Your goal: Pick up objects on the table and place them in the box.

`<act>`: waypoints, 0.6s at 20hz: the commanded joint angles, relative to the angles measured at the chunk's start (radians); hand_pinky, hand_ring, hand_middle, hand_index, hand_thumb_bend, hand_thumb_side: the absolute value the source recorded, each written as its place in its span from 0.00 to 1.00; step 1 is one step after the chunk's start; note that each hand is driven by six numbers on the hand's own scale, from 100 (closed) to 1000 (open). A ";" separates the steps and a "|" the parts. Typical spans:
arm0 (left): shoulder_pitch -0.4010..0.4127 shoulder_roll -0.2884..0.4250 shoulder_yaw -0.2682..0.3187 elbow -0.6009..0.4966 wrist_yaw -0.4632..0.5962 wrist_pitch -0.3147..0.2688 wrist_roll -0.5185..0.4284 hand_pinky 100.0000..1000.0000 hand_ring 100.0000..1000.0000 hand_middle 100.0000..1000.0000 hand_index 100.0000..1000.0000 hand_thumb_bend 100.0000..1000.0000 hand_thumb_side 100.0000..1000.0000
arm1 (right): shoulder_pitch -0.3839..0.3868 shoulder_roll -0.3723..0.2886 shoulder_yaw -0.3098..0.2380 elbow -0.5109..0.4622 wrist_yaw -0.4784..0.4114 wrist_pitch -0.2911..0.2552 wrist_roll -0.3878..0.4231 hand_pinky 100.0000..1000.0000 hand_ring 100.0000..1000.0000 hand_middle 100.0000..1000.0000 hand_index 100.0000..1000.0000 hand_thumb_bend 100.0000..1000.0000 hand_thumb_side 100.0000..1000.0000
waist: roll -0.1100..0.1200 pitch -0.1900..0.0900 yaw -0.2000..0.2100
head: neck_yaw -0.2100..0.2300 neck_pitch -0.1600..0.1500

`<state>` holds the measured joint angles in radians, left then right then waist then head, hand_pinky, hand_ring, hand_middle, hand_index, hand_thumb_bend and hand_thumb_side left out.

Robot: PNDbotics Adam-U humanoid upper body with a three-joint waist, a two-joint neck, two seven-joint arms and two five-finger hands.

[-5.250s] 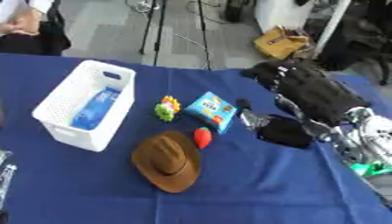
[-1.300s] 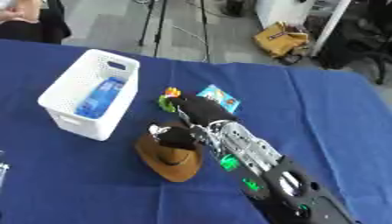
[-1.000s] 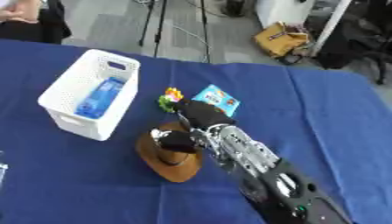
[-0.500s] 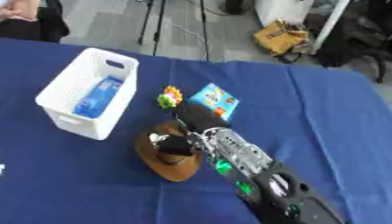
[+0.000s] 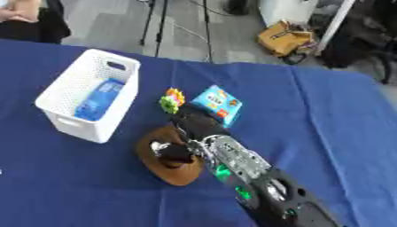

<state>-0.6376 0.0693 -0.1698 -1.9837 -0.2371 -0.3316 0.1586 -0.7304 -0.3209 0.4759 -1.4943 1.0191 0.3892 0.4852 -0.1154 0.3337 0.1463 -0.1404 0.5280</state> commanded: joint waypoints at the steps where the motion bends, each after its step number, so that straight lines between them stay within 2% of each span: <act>1: -0.020 -0.003 -0.003 -0.016 0.006 0.000 -0.003 0.91 0.87 0.80 0.78 0.00 1.00 | -0.020 -0.006 -0.005 0.010 -0.003 -0.010 -0.005 0.77 0.93 0.88 1.00 0.27 1.00 | 0.007 -0.014 0.002 | -0.008 -0.012; 12: -0.031 -0.005 -0.005 -0.016 0.011 -0.001 -0.005 0.92 0.86 0.79 0.77 0.00 1.00 | -0.031 -0.006 -0.006 0.055 -0.018 -0.028 -0.015 0.77 0.93 0.88 1.00 0.27 1.00 | 0.006 -0.001 0.017 | -0.020 -0.022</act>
<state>-0.6497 0.0691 -0.1702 -1.9837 -0.2299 -0.3321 0.1568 -0.7461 -0.3205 0.4756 -1.4385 1.0094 0.3652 0.4706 -0.1155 0.3477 0.1634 -0.1554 0.5174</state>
